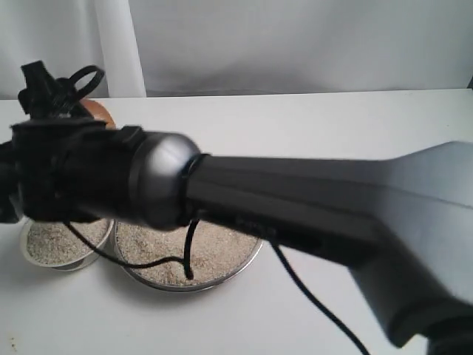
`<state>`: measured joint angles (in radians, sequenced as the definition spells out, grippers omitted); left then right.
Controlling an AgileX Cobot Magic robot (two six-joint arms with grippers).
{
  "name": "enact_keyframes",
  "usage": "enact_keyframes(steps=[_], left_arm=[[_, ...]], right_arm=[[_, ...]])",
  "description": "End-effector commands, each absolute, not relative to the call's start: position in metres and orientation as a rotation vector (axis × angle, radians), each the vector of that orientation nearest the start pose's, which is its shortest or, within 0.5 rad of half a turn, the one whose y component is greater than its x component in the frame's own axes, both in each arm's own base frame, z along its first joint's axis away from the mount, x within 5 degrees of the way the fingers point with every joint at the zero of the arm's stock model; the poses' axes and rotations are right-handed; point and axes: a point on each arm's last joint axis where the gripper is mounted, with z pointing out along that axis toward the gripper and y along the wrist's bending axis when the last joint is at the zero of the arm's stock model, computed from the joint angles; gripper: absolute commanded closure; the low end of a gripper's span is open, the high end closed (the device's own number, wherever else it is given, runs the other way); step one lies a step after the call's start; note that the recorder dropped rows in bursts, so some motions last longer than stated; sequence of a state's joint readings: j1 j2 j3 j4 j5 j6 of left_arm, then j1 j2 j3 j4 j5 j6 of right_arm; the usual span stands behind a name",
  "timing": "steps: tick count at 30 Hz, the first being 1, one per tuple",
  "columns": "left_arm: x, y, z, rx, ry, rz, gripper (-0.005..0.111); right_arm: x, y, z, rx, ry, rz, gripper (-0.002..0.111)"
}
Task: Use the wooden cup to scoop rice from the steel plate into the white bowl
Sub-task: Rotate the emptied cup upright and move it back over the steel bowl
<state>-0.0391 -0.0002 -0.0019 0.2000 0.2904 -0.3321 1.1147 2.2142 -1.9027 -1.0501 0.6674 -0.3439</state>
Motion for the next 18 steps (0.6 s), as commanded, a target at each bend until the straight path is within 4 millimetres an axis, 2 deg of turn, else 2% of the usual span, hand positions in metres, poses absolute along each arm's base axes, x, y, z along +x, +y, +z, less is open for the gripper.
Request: enact_keyframes(steps=[1,5,6,8,13,18], left_arm=[[0.055,0.003,0.188,-0.132,1.759,-0.086,0.107],[0.055,0.003,0.188,-0.132,1.759,-0.086,0.107],[0.055,0.003,0.188,-0.132,1.759,-0.086,0.107],[0.055,0.003,0.188,-0.132,1.759,-0.086,0.107],[0.055,0.003,0.188,-0.132,1.759,-0.086,0.107],[0.055,0.003,0.188,-0.132,1.759,-0.086,0.107]], right_arm=[[0.279,0.412,0.283,-1.838,1.19,-0.633,0.108],[0.285,0.384,0.303,-1.899,1.324,-0.493,0.108],[0.29,0.37,0.306,-1.933,1.398,-0.479,0.108],[0.297,0.354,0.308,-1.961,1.474,-0.518,0.108],[0.316,0.319,0.302,-2.037,1.652,-0.614,0.108],[0.323,0.299,0.294,-2.098,1.768,-0.664,0.108]])
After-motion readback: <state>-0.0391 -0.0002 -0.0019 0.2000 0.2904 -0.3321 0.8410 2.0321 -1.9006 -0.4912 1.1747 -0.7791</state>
